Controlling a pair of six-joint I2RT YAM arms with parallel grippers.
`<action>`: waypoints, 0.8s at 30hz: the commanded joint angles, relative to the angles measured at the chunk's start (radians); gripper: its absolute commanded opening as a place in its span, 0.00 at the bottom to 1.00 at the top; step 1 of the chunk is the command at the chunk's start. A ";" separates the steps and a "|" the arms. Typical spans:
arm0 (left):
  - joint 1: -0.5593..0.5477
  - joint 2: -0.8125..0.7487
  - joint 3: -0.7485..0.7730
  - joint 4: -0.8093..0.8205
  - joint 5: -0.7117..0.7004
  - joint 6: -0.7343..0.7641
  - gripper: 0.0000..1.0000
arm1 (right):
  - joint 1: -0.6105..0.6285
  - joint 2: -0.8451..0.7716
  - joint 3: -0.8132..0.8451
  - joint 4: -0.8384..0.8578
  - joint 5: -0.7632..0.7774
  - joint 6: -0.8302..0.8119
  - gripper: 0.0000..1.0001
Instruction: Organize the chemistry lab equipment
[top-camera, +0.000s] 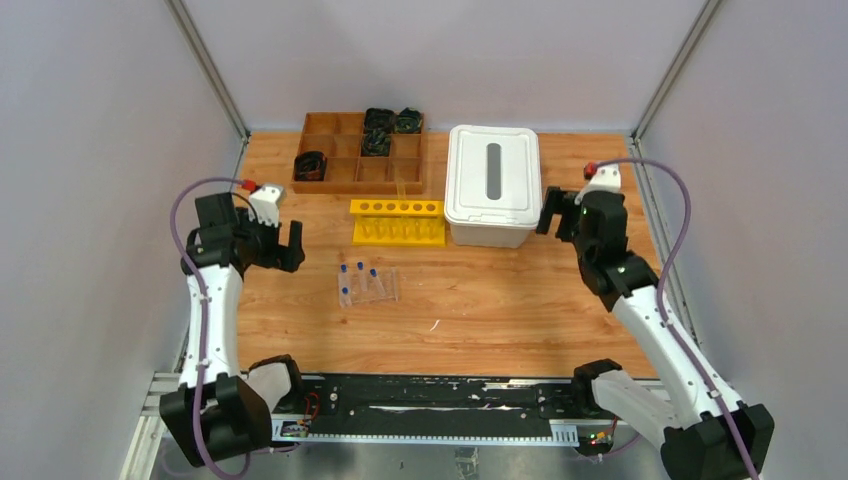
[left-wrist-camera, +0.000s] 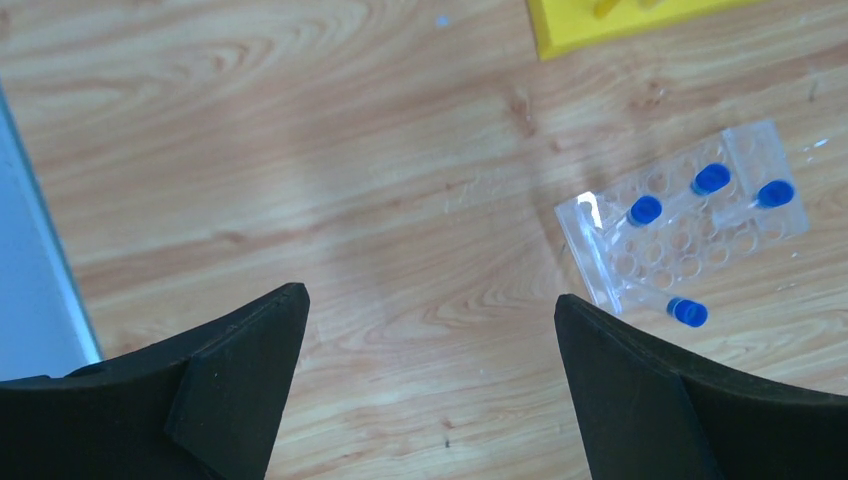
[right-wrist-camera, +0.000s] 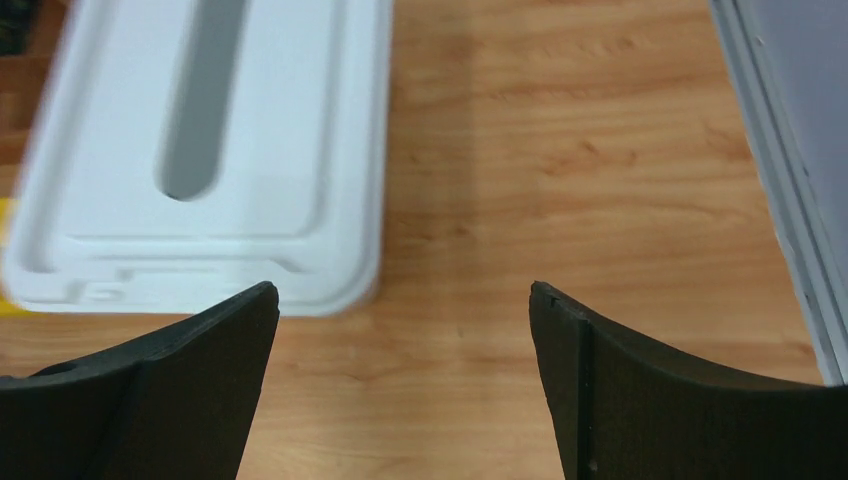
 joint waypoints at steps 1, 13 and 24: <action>0.005 -0.130 -0.202 0.294 -0.024 -0.071 1.00 | 0.000 -0.106 -0.226 0.165 0.329 -0.040 0.98; 0.005 -0.042 -0.508 0.942 0.057 -0.285 1.00 | -0.026 0.100 -0.419 0.359 0.606 0.037 1.00; -0.019 0.287 -0.564 1.438 0.010 -0.471 1.00 | -0.115 0.302 -0.492 0.777 0.612 -0.169 1.00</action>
